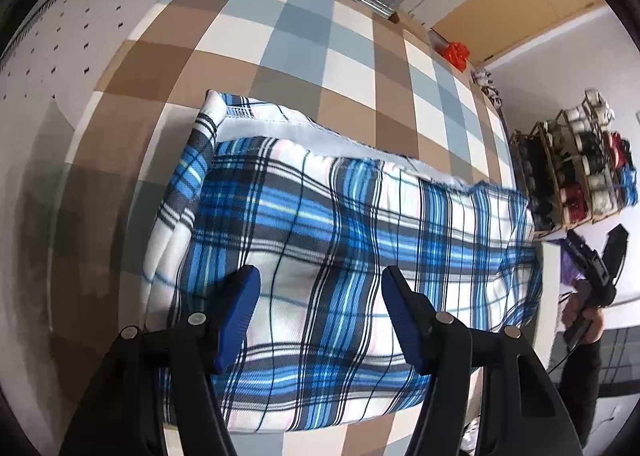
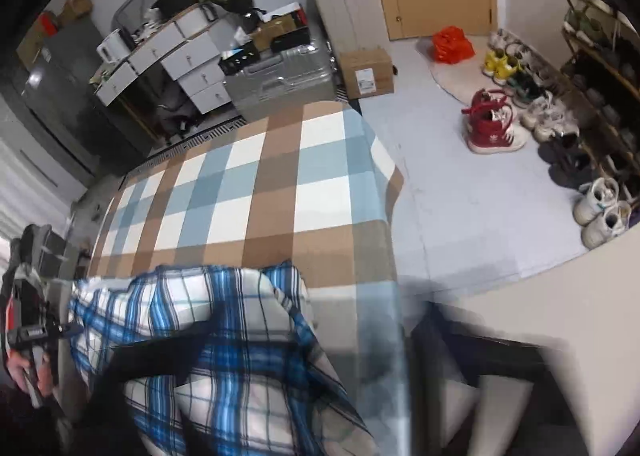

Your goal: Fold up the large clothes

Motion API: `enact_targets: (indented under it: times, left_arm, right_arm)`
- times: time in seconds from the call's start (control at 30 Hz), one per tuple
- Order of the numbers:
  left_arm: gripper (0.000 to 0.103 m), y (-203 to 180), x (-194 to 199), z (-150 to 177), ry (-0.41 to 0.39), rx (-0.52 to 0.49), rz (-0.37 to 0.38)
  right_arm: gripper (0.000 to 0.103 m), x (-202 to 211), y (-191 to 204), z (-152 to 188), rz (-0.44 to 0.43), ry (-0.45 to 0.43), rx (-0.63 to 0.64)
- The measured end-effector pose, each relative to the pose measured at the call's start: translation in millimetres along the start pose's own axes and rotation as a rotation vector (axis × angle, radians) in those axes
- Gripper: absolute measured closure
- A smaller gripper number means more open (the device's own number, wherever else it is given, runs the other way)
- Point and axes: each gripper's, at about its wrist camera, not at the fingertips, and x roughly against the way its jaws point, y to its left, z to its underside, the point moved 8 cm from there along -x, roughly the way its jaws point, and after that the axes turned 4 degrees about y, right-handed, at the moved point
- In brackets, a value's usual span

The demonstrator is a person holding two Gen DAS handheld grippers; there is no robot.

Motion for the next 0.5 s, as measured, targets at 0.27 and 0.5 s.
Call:
enact_targets:
  times: [0.27, 0.5]
  left_arm:
    - [0.045, -12, -10, 15, 0.023, -0.016, -0.047]
    - [0.045, -24, -17, 28, 0.034, -0.068, -0.101]
  right_arm:
    - [0.001, -51, 33, 55, -0.062, 0.198, 0.104]
    - [0.002, -26, 123, 121, -0.052, 0.066, 0.513]
